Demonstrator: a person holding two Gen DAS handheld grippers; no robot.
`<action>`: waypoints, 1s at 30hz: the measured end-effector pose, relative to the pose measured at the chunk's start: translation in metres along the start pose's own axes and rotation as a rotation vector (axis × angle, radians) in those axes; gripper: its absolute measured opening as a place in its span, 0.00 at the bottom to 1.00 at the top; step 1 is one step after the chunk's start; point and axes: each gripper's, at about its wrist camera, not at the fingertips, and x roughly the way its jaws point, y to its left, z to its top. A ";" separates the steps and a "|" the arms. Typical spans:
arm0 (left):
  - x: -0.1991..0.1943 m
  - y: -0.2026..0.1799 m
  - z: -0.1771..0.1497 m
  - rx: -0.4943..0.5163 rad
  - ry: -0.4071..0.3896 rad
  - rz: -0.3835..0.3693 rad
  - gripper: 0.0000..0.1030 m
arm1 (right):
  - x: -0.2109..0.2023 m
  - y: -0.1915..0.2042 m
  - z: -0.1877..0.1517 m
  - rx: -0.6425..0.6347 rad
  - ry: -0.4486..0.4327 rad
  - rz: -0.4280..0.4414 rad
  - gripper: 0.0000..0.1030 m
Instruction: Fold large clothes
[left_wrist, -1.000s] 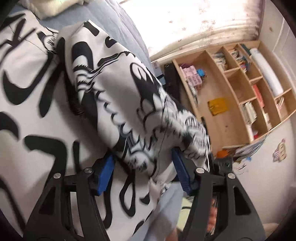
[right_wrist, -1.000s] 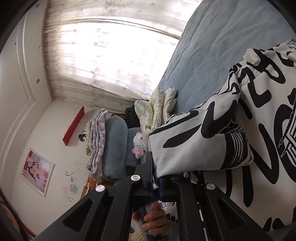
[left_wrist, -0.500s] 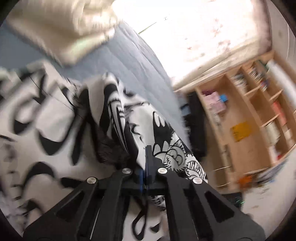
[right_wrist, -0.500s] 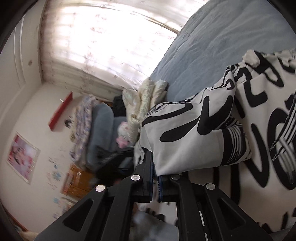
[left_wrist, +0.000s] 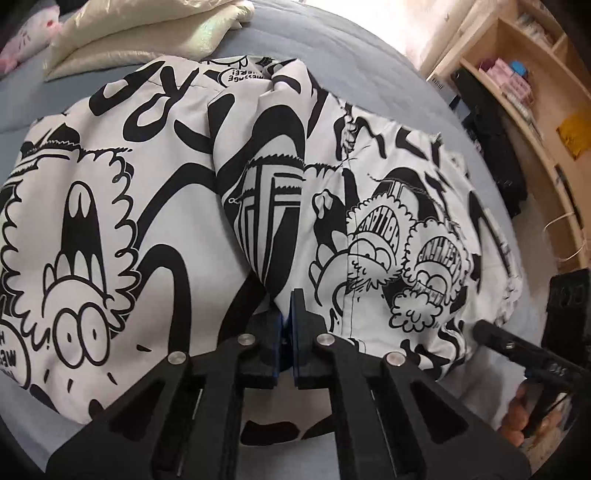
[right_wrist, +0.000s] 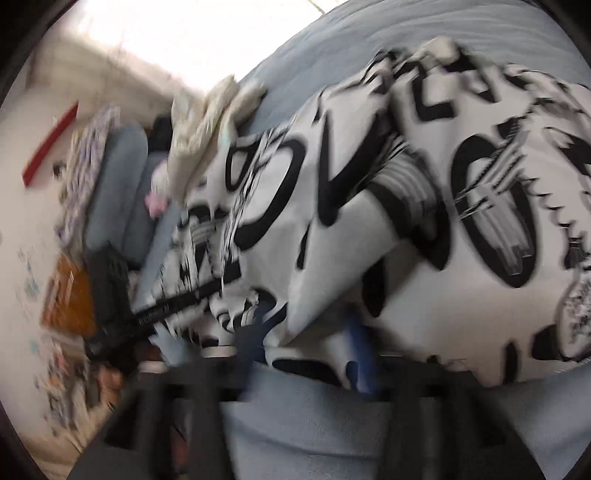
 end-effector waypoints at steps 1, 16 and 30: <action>0.001 0.002 0.002 -0.013 0.005 -0.023 0.00 | -0.006 -0.005 0.002 0.027 -0.027 0.005 0.82; 0.002 0.038 0.064 -0.087 -0.047 -0.173 0.10 | 0.033 -0.071 0.079 0.383 -0.107 0.293 0.76; 0.043 0.028 0.100 -0.117 -0.010 -0.102 0.11 | 0.024 0.005 0.145 -0.127 -0.204 -0.215 0.08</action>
